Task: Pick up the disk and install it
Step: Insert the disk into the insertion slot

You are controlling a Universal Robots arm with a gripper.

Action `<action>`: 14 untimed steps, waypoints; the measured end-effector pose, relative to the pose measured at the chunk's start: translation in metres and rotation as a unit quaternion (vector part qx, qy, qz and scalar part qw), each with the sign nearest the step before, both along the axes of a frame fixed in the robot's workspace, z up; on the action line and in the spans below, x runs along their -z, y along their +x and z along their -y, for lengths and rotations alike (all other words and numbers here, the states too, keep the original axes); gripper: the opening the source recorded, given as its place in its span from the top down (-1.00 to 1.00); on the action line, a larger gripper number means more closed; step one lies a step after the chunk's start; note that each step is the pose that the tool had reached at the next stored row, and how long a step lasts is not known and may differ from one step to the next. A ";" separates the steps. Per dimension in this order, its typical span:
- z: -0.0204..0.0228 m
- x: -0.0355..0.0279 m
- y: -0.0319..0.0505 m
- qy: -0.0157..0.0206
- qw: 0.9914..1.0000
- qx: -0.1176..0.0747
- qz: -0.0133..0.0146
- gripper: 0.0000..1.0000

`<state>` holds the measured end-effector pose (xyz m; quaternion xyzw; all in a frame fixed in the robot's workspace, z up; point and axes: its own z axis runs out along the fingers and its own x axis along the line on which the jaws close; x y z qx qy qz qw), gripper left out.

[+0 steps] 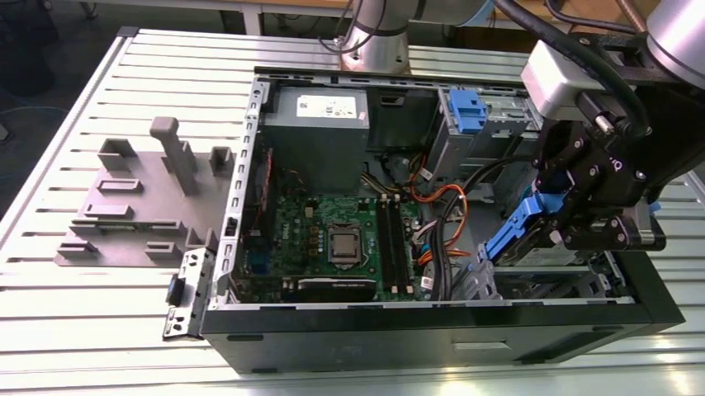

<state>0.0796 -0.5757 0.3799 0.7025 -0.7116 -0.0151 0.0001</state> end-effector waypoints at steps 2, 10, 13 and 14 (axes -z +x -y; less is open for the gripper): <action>0.0000 0.0000 0.0000 0.000 1.000 0.000 0.000 0.27; 0.0000 0.0002 0.0000 0.000 1.000 0.000 0.000 0.27; 0.0000 0.0002 0.0000 0.000 1.000 0.000 0.000 0.27; 0.0000 0.0002 0.0000 0.000 1.000 0.000 0.000 0.27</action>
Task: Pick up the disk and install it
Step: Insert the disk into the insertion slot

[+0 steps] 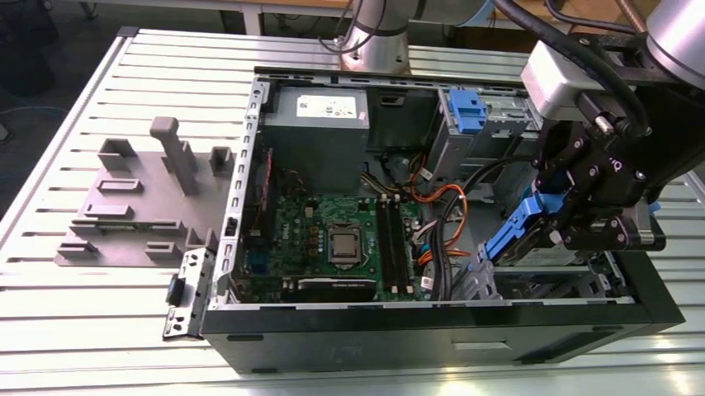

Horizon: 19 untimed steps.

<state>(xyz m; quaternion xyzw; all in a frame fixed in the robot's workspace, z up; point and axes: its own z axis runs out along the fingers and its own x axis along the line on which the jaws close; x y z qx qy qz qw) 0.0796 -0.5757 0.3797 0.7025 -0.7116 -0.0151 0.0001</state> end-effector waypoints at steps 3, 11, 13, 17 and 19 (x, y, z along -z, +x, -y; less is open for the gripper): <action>0.0000 0.0000 0.0000 0.000 1.000 0.000 0.000 0.27; 0.0000 0.0001 0.0000 0.000 1.000 0.000 0.000 0.27; 0.0000 0.0002 0.0000 0.000 1.000 0.000 0.000 0.27; 0.0000 0.0002 0.0000 0.000 1.000 0.000 0.000 0.27; 0.0000 0.0003 0.0000 0.000 1.000 0.000 0.000 0.27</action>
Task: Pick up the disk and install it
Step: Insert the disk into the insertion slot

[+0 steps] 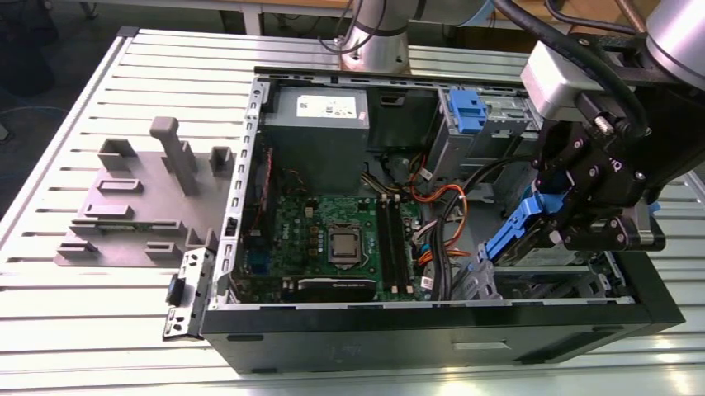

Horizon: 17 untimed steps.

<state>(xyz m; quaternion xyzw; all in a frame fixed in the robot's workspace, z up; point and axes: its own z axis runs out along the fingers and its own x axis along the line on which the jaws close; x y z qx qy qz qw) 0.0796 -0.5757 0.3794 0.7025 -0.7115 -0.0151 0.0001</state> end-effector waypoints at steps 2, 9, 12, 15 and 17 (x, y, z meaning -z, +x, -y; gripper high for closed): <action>0.0000 0.0000 0.0000 0.000 1.000 0.000 0.000 0.27; 0.0000 0.0015 0.0000 0.000 1.000 0.000 0.000 0.27; 0.0000 0.0038 0.0000 0.000 1.000 0.000 0.000 0.27; 0.0000 0.0065 0.0000 0.000 1.000 0.000 0.000 0.27; 0.0000 0.0085 0.0000 0.000 1.000 0.000 0.000 0.27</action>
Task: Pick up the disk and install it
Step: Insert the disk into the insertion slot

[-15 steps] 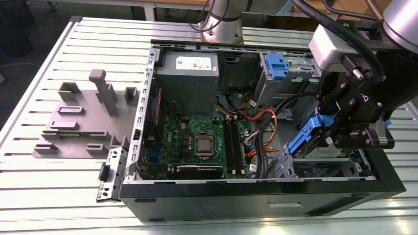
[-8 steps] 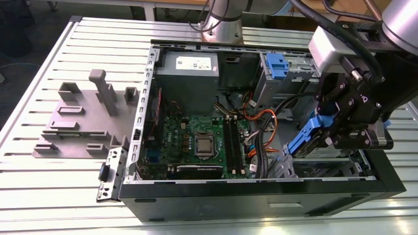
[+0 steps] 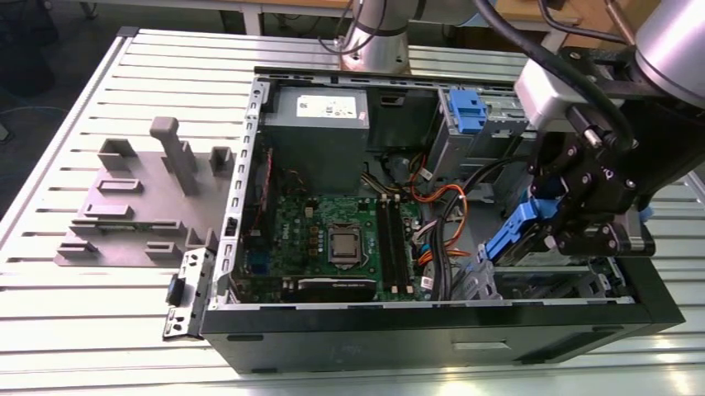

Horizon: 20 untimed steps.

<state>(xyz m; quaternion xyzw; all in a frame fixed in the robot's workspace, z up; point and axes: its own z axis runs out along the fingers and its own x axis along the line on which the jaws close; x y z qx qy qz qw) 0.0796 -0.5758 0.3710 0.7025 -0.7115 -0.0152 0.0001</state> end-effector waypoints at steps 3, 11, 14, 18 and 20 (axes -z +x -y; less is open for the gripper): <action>0.0000 0.0029 0.0000 0.000 1.000 0.000 0.000 0.27; 0.0000 0.0096 0.0000 0.000 1.000 0.000 0.000 0.27; 0.0000 0.0125 0.0000 0.000 1.000 0.000 0.000 0.27; 0.0000 0.0160 0.0000 0.000 1.000 0.000 0.000 0.27; 0.0000 0.0176 0.0000 0.000 1.000 0.000 0.000 0.27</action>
